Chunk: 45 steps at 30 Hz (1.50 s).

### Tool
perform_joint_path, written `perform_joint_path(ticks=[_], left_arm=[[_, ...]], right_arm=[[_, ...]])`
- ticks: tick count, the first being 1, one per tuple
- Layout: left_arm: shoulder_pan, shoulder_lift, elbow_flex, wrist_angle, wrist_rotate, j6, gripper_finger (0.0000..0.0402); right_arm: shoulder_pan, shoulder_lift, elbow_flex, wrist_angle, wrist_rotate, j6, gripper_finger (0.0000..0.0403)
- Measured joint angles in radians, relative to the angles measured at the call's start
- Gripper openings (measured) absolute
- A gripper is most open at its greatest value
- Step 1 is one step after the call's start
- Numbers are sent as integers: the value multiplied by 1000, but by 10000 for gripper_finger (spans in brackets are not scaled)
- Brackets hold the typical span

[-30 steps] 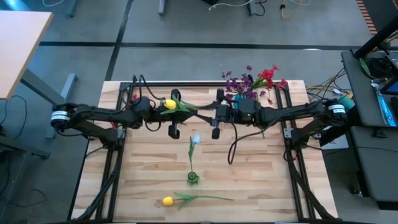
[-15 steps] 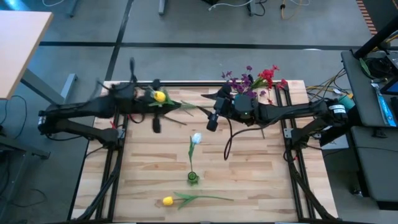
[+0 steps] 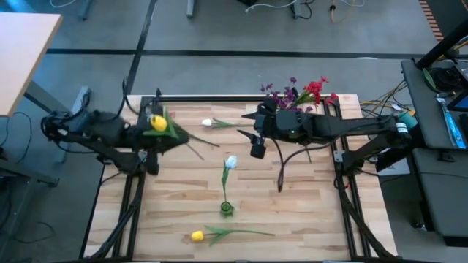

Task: Sort flowers into vase by color
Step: Put the top yellow flower into the green vase

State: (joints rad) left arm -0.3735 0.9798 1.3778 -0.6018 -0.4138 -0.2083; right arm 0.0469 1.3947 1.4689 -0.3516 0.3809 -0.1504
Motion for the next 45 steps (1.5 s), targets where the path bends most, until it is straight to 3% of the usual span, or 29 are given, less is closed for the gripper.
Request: perform_joint_path(ticks=[5,8,19,29,45], left_arm=[[-226,74,-4,80,-207,-40,0],[-303,147,-4,145,-309,-38,0],[-338,388,25,231,-302,-171,0],[-346,546,112,217,-276,-205,0],[-293,596,106,104,-283,-314,0]], right_arm=[[53,-1,133,-298,15,113,219],[90,-1,201,-452,17,194,219],[289,-1,365,-876,12,530,219],[470,-1,385,-930,9,682,219],[621,2,359,-926,12,782,219]])
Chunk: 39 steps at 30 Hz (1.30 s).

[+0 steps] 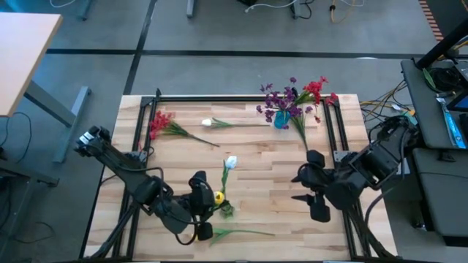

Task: Sort flowers into vase by color
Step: Put the top yellow flower into the green vase

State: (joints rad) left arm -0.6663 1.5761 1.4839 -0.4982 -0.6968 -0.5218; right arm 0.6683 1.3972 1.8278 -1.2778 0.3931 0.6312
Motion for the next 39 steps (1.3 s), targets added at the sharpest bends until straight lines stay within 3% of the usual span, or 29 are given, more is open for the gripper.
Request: perform_joint_path(ticks=[13,39], left_arm=[[28,56,-1,7,-14,-12,0],[26,26,-6,16,-23,22,0]], right_arm=[[15,0,0,3,0,-2,219],[15,0,-1,3,2,-2,219]])
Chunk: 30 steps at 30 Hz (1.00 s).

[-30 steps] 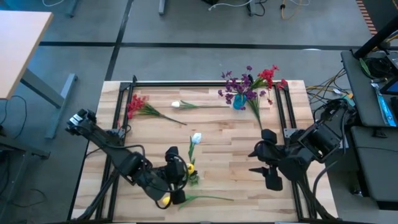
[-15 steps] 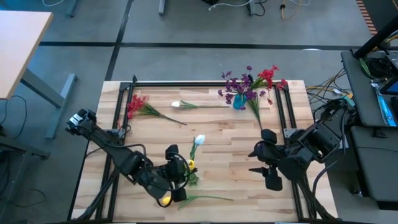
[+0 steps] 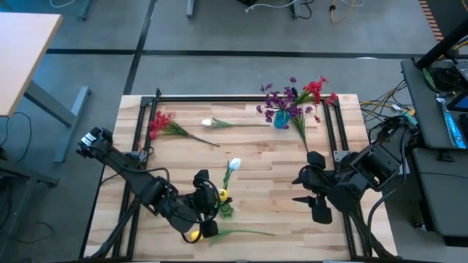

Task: Sort flowers into vase by color
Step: Put the top yellow flower into the green vase

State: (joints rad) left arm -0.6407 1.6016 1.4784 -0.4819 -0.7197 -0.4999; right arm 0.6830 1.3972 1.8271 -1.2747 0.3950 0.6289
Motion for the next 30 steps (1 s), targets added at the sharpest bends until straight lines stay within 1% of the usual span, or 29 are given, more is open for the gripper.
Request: perform_joint_path(ticks=[7,17,28,30], left_arm=[[0,0,-2,-47,-1,-3,0],[-2,0,-34,-37,-3,-35,0],[-15,0,-34,-27,-24,-49,0],[-19,0,-34,-27,-25,-54,6]], right_arm=[[0,0,0,0,1,0,219],[0,0,0,0,0,0,219],[0,0,0,0,0,0,219],[0,0,0,0,0,0,219]])
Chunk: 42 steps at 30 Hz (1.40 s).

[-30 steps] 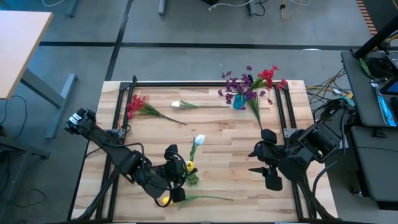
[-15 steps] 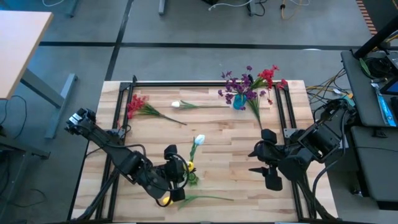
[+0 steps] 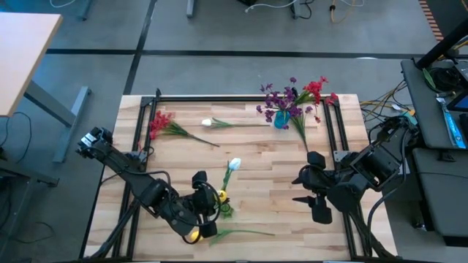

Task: Sort flowers into vase by color
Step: Put the top yellow flower into the green vase, then put the purple flowers into the blue vase

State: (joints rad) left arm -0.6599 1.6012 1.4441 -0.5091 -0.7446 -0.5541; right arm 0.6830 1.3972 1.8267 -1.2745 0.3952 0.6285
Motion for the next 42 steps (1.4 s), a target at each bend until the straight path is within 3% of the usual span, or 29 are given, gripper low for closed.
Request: perform_joint_path(ticks=[16,21,31,37,42], left_arm=[[-9,0,0,-24,-42,-13,124],[-21,0,0,-63,26,-32,162],[-30,-2,0,-191,33,-137,260],[-40,-14,66,-352,167,-152,305],[-52,-14,156,-646,151,-245,310]], right_arm=[[0,0,0,0,-1,8,219],[0,0,0,-8,-1,47,219],[0,30,0,-84,-2,149,219],[-1,45,0,-117,-2,234,219],[-12,45,-27,-266,20,397,219]])
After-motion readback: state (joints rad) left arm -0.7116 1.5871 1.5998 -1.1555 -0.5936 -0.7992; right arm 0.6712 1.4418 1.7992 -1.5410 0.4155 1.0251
